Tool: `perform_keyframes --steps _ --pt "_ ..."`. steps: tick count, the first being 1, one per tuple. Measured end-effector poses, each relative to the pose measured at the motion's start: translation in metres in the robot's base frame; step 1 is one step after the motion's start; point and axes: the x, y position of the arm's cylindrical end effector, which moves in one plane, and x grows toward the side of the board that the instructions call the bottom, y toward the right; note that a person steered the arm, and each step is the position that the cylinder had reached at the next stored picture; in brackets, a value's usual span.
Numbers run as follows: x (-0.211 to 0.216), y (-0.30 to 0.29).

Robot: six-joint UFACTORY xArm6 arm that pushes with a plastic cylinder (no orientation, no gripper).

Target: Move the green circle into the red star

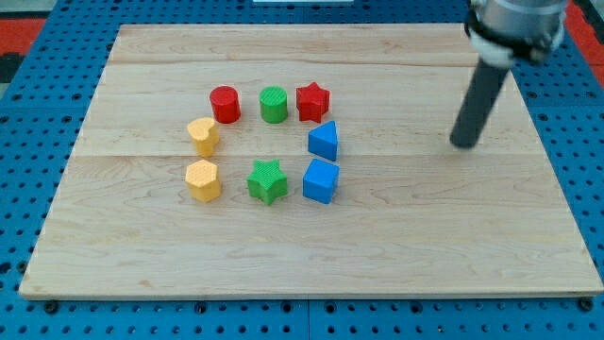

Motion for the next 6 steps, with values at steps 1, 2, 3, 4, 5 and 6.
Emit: perform_keyframes --steps 1,2,3,4,5,6 --pt "0.041 -0.069" --pt "0.017 -0.145" --pt "-0.032 -0.211" --pt "-0.07 -0.244" --pt "-0.08 -0.253" --pt "-0.082 -0.238"
